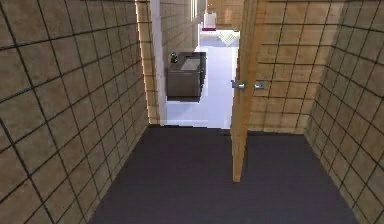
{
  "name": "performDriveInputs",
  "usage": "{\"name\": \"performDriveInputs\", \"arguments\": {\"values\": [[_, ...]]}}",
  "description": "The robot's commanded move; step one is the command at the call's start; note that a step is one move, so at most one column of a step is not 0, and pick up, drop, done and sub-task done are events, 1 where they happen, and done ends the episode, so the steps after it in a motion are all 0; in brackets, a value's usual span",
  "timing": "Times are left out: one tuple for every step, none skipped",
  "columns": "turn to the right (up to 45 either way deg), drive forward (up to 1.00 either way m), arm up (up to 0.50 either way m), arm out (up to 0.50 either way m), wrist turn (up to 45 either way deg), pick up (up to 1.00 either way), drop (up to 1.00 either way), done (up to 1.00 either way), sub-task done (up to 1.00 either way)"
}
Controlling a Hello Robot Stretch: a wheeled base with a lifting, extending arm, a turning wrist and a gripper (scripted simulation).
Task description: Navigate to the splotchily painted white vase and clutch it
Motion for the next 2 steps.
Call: {"name": "performDriveInputs", "arguments": {"values": [[0.0, 0.90, 0.00, 0.00, 0.0, 0.00, 0.00, 0.00, 0.00], [0.0, 0.85, 0.00, 0.00, 0.0, 0.00, 0.00, 0.00, 0.00]]}}
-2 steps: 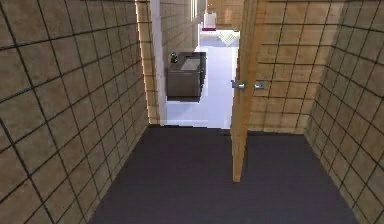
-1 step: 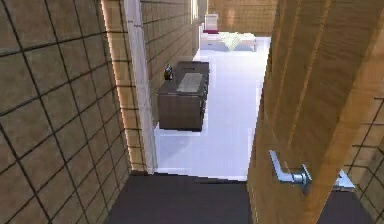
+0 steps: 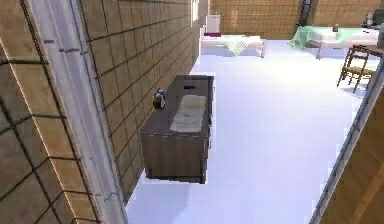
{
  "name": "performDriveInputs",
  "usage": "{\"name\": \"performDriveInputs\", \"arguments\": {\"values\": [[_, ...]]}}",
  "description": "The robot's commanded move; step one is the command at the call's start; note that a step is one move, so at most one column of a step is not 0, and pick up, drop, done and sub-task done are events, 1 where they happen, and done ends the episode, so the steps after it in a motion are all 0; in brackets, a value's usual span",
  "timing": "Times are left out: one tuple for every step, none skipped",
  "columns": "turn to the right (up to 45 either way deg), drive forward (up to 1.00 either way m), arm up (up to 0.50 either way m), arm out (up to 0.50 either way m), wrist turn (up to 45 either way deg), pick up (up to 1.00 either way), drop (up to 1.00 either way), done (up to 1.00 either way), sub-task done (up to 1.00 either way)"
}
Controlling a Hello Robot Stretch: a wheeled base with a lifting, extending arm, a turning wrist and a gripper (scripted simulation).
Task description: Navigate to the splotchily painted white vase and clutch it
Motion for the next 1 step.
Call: {"name": "performDriveInputs", "arguments": {"values": [[15.0, 0.00, 0.00, 0.00, 0.0, 0.00, 0.00, 0.00, 0.00]]}}
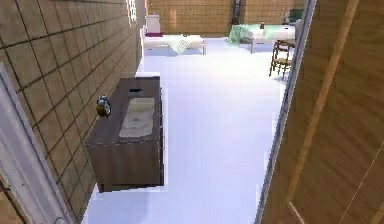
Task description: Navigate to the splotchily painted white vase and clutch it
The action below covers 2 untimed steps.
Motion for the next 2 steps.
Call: {"name": "performDriveInputs", "arguments": {"values": [[0.0, 0.80, 0.00, 0.00, 0.0, 0.00, 0.00, 0.00, 0.00], [30.0, 0.00, 0.00, 0.00, 0.0, 0.00, 0.00, 0.00, 0.00]]}}
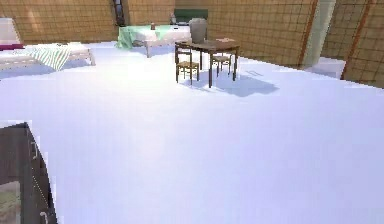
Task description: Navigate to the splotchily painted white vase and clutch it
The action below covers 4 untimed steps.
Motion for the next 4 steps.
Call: {"name": "performDriveInputs", "arguments": {"values": [[0.0, 1.00, 0.00, 0.00, 0.0, 0.00, 0.00, 0.00, 0.00], [3.0, 0.00, 0.00, 0.00, 0.0, 0.00, 0.00, 0.00, 0.00], [0.0, 1.00, 0.00, 0.00, 0.0, 0.00, 0.00, 0.00, 0.00], [0.0, 1.00, 0.00, 0.00, 0.0, 0.00, 0.00, 0.00, 0.00]]}}
